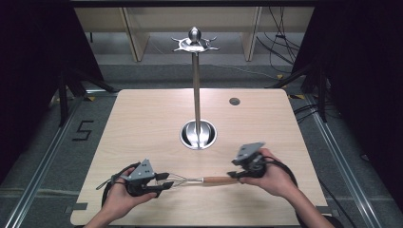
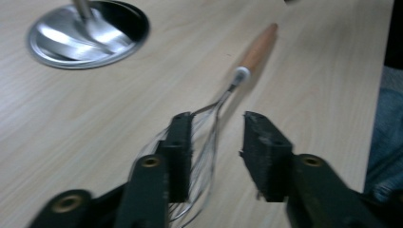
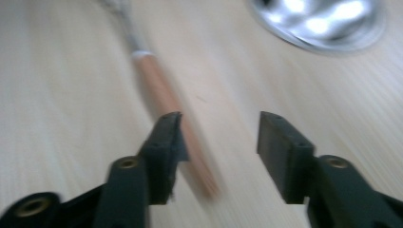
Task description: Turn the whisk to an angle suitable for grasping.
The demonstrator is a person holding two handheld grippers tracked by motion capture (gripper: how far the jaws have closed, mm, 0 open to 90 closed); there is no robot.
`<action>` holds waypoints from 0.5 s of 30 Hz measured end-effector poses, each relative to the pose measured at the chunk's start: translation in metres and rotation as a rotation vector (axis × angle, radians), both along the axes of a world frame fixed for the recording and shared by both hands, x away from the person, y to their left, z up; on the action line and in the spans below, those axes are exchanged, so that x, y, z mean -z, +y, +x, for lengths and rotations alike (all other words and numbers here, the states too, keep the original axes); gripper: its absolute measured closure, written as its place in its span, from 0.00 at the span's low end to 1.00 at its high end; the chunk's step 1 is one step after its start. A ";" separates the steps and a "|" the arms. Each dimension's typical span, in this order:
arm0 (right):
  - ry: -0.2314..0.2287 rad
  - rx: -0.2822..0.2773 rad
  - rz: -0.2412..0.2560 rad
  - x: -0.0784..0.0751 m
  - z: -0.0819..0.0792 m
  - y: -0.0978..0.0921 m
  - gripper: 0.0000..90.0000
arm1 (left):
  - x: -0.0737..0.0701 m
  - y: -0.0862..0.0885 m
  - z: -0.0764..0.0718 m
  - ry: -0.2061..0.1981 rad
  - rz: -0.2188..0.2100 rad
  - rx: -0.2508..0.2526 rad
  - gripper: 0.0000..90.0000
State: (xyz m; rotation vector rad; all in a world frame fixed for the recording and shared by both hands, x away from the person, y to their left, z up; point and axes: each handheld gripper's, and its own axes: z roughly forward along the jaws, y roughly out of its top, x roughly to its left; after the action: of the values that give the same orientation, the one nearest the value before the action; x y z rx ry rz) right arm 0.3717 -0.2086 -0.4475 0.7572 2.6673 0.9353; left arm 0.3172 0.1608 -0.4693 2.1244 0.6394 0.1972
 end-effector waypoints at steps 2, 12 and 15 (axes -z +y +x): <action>-0.027 0.115 0.006 0.003 0.000 -0.026 0.81 | -0.001 -0.015 -0.002 0.010 0.046 0.046 0.91; 0.031 0.301 -0.002 0.002 -0.006 -0.059 0.94 | 0.009 -0.089 0.010 0.114 0.153 0.179 0.99; -0.010 0.283 0.011 0.008 -0.003 -0.056 0.93 | 0.009 -0.108 0.021 0.116 0.177 0.177 0.99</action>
State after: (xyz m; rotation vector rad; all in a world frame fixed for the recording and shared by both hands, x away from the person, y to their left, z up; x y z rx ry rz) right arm 0.3688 -0.2648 -0.4554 1.0932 2.4613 0.8766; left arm 0.3381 0.0531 -0.4785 2.3636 0.5120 0.0337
